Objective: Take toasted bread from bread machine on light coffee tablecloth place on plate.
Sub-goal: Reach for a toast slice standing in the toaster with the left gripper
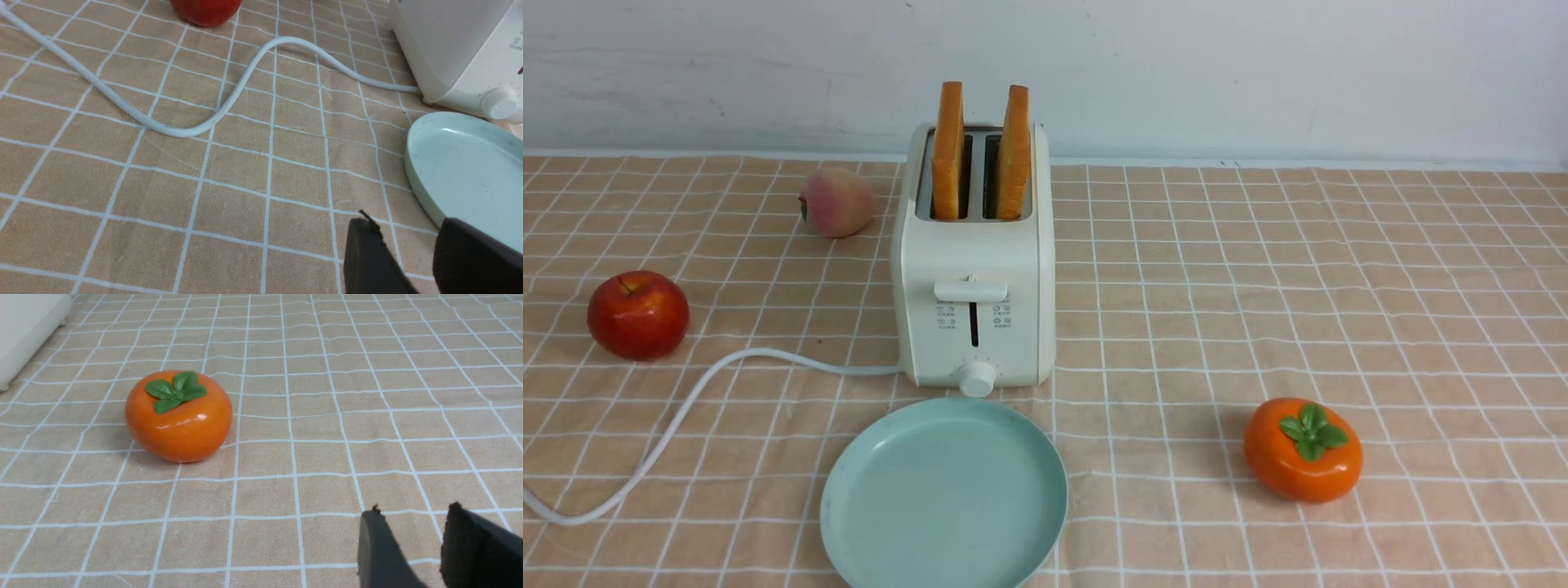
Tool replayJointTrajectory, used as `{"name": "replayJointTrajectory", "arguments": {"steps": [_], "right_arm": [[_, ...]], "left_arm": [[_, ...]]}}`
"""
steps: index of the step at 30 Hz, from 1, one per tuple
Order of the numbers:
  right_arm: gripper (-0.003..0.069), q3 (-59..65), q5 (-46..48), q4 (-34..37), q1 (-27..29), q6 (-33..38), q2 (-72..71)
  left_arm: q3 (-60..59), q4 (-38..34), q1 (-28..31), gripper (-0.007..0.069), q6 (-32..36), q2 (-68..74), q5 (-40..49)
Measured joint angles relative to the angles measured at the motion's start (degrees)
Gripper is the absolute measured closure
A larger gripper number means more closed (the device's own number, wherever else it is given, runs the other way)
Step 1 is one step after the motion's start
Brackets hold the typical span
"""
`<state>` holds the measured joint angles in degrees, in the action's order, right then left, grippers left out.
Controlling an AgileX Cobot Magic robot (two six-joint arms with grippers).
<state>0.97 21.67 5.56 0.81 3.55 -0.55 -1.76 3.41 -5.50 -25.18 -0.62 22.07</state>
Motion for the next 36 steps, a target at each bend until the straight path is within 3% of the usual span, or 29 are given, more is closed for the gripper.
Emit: {"name": "replayJointTrajectory", "arguments": {"steps": [6, 15, 20, 21, 24, 25, 28, 36], "right_arm": [[0.0419, 0.0, 0.0, 0.0, 0.0, 0.0, 0.0], [0.0419, 0.0, -0.1, 0.4, 0.0, -0.1, 0.0], [0.0419, 0.4, -5.9, 13.7, 0.0, -5.5, 0.0], [0.0419, 0.4, -9.2, 20.0, 0.0, -8.4, 0.0], [0.0419, 0.4, -13.0, 27.8, 0.0, -11.3, 0.0], [0.0419, 0.4, -15.5, 33.2, 0.0, -12.5, 0.0], [0.0419, 0.4, -17.8, 39.3, 0.0, -13.0, 0.0], [0.0419, 0.4, -20.5, 45.8, 0.0, -14.0, 0.0]], "left_arm": [[0.0, -2.3, 0.0, 0.0386, -0.8, 0.0, -6.0], [0.0, -13.0, 0.0, 0.0386, -3.0, 0.0, -19.5], [0.0, -21.7, 0.0, 0.0391, -8.4, 0.0, -23.2], [0.0, -23.9, 0.0, 0.0403, -9.8, 0.0, -25.3], [0.0, -26.3, 0.0, 0.0464, -10.8, 0.0, -29.5], [0.0, -26.8, 0.0, 0.0544, -11.0, 0.0, -31.9], [0.9, -27.3, 0.0, 0.0638, -11.0, 0.0, -32.4], [15.2, -27.2, 0.0, 0.0638, -3.9, 3.4, -19.9]]}}
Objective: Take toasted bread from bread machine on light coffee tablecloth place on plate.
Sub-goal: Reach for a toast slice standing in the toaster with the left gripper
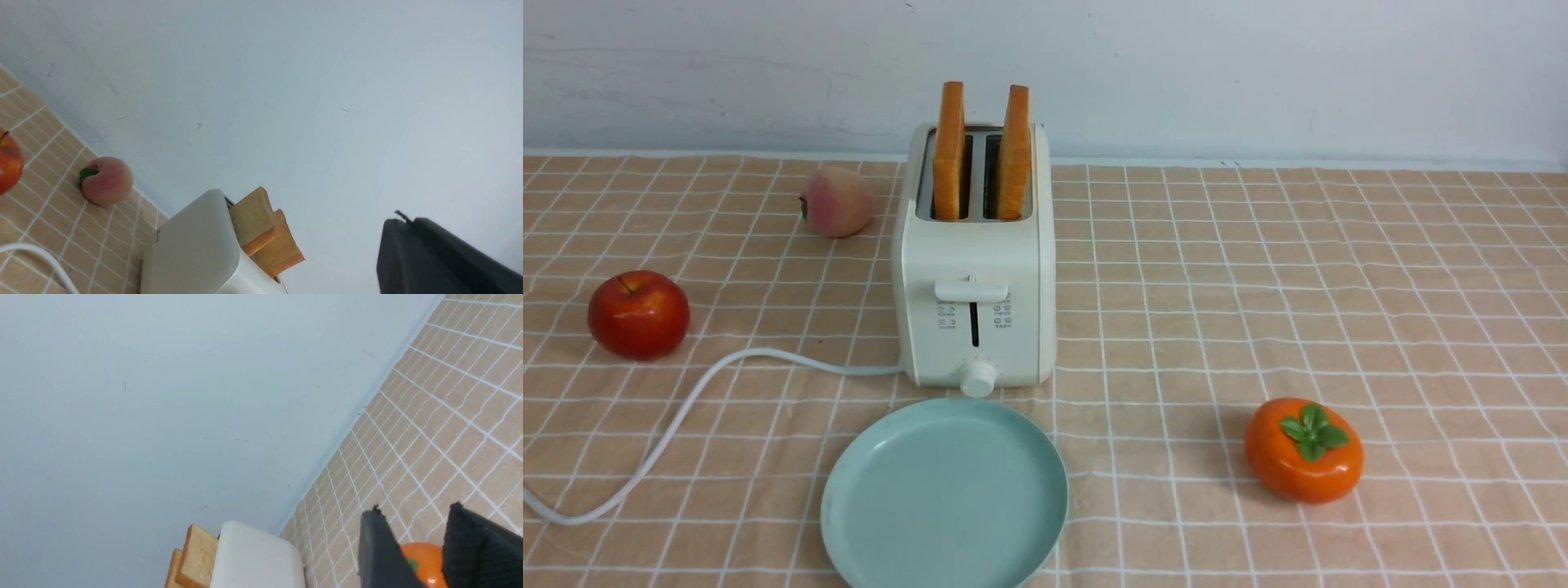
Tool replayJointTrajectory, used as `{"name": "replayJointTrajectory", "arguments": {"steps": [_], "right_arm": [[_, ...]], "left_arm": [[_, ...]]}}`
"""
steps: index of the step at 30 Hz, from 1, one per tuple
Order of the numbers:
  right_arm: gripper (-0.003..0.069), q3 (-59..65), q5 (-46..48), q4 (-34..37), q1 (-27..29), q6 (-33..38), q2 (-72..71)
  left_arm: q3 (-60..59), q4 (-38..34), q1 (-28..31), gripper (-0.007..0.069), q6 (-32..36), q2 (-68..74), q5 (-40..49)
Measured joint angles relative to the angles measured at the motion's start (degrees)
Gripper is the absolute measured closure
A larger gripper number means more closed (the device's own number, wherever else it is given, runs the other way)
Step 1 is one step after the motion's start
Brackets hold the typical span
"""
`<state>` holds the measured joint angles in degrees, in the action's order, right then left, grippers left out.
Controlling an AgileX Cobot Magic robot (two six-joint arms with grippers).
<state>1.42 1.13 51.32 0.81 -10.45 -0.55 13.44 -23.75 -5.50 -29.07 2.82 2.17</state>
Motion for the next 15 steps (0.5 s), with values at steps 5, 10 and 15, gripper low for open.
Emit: {"name": "replayJointTrajectory", "arguments": {"steps": [5, 10, 15], "right_arm": [[0.0486, -4.7, 8.3, -0.2, -0.7, 3.0, 0.1], [0.0664, -21.1, 26.5, -6.3, -1.0, 10.8, 9.8], [0.0666, -36.1, 46.2, -15.7, -1.0, 13.1, 26.2]], "left_arm": [[18.4, 2.2, 0.0, 0.0638, 6.3, 18.7, 22.3], [33.6, 4.5, 0.0, 0.0638, 12.0, 39.9, 41.7], [45.4, 4.6, 0.0, 0.0638, 17.3, 55.9, 47.4]]}}
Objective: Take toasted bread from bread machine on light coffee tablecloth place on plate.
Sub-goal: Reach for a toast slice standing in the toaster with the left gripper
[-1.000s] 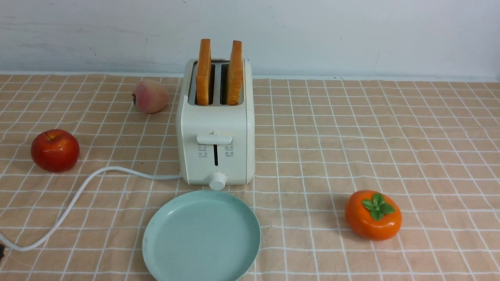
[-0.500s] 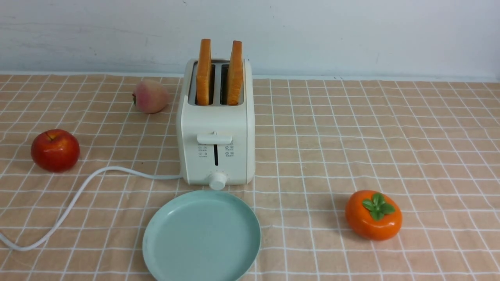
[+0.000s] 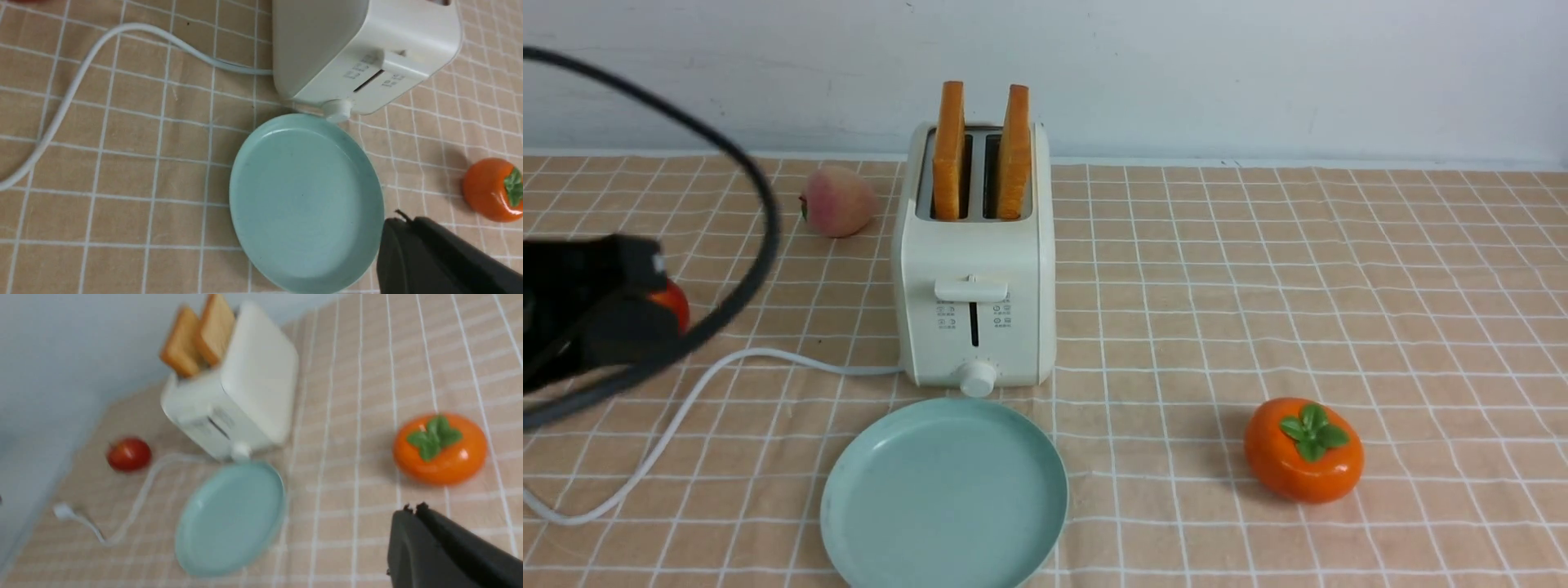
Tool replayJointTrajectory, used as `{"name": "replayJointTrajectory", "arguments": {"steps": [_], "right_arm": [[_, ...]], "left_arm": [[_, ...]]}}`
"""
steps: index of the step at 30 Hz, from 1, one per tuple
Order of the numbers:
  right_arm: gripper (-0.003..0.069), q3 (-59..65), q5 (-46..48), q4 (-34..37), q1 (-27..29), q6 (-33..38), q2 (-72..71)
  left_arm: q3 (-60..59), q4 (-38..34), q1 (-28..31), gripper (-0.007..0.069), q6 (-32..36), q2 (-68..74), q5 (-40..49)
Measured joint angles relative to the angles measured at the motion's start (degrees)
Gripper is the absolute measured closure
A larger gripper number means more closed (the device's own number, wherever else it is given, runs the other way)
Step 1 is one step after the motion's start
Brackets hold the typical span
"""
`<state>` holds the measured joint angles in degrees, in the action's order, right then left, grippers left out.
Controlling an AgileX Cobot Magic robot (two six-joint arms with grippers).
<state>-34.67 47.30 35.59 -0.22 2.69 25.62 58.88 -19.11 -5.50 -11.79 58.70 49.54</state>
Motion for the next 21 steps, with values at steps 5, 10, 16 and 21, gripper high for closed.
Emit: {"name": "replayJointTrajectory", "arguments": {"steps": [5, 10, 16, 21], "right_arm": [[0.0658, -3.7, 10.1, -5.3, 0.0, 1.4, 10.8], [0.0654, -2.9, 10.6, -5.6, 0.0, 3.4, 13.1], [0.0647, -1.9, 9.5, -4.3, 0.0, 3.7, 13.1], [0.0643, -1.9, 9.4, -3.5, 0.0, 3.8, 13.1]], "left_arm": [[15.1, 0.1, 0.0, 0.0638, 2.4, 12.7, 0.6], [30.5, 0.1, 0.0, 0.0638, 4.3, 25.1, 2.5], [44.0, 2.6, -4.4, 0.0484, 5.3, 37.7, 4.5], [47.1, 7.3, -9.6, 0.0267, 5.3, 43.2, 2.3]]}}
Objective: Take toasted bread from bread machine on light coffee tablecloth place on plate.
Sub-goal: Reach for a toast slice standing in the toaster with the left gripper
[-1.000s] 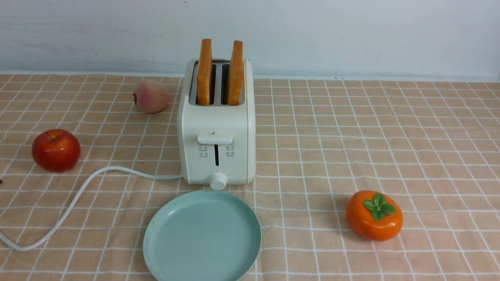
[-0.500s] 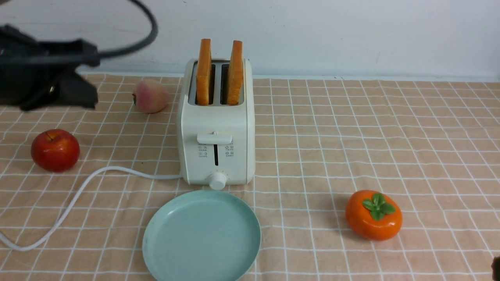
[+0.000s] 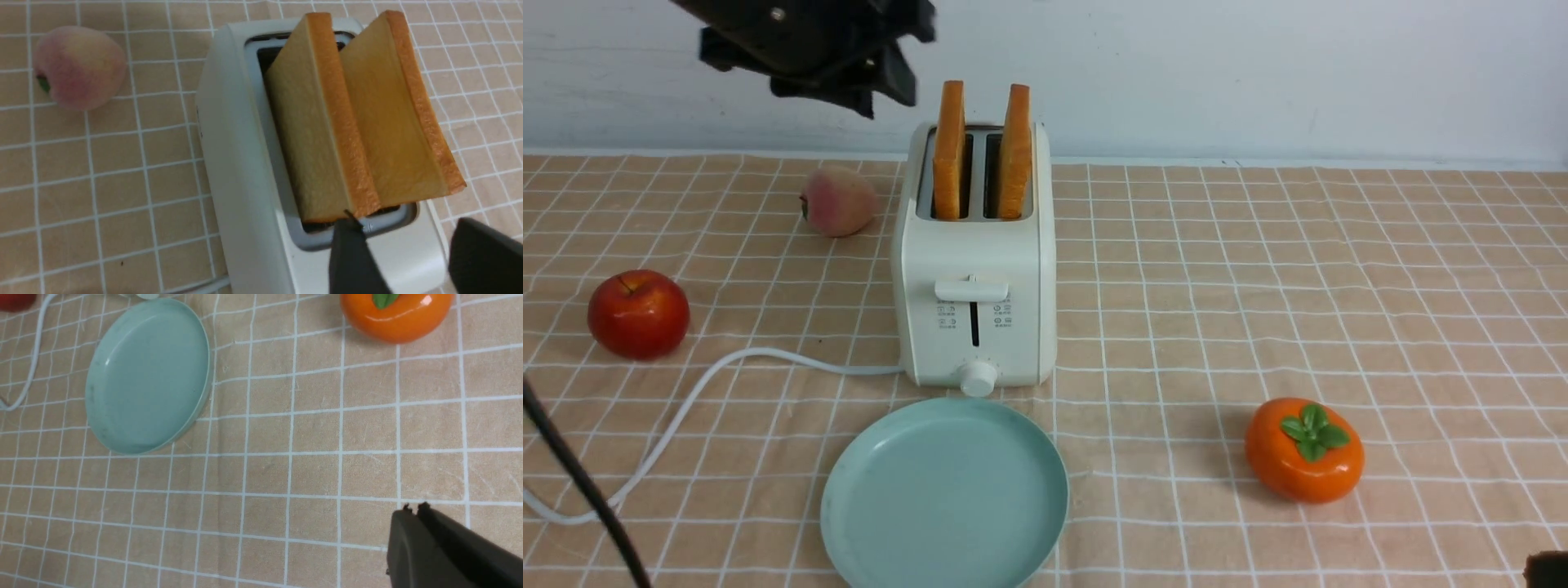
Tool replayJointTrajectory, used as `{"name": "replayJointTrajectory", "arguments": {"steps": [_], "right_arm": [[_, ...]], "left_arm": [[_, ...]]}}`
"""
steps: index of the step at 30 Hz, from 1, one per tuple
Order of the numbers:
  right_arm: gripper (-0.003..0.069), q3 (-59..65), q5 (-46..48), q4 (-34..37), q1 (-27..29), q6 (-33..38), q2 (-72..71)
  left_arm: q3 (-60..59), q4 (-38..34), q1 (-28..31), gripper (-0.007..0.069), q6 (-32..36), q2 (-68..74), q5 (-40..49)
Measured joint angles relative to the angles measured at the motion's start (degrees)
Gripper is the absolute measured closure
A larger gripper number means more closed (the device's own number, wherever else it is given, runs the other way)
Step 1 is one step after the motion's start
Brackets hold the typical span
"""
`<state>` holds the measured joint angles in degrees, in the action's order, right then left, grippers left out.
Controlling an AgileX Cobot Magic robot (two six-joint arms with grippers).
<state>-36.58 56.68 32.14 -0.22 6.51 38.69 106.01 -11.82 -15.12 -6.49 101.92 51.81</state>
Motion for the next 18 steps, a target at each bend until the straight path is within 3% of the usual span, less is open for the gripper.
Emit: {"name": "replayJointTrajectory", "arguments": {"steps": [2, 5, 10, 13, 17, 18], "right_arm": [[0.0639, 0.0, -0.3, 0.0, 0.0, 0.0, 0.0], [0.0637, 0.0, -0.4, 0.1, 0.0, 0.0, 0.0], [0.0634, 0.0, -0.8, 0.3, 0.0, 0.0, 0.0], [0.0630, 0.0, -1.0, 0.4, 0.0, 0.0, 0.0], [0.0626, 0.0, -1.7, 0.4, 0.0, 0.0, 0.0], [0.0626, 0.0, -1.9, 0.4, 0.0, 0.0, 0.0]], "left_arm": [[0.2, 3.4, -2.4, 0.0151, -0.1, 2.4, -2.1], [0.2, 5.3, -4.1, 0.0046, -0.1, 5.0, -4.9], [0.2, 7.9, -4.6, 0.0046, -1.2, 7.8, -9.4], [0.2, 10.4, -4.6, 0.0134, -4.4, 8.9, -10.2], [0.2, 15.0, -4.6, 0.0503, -10.6, 9.8, -10.0], [0.5, 15.8, -4.6, 0.0557, -11.3, 9.7, -9.5]]}}
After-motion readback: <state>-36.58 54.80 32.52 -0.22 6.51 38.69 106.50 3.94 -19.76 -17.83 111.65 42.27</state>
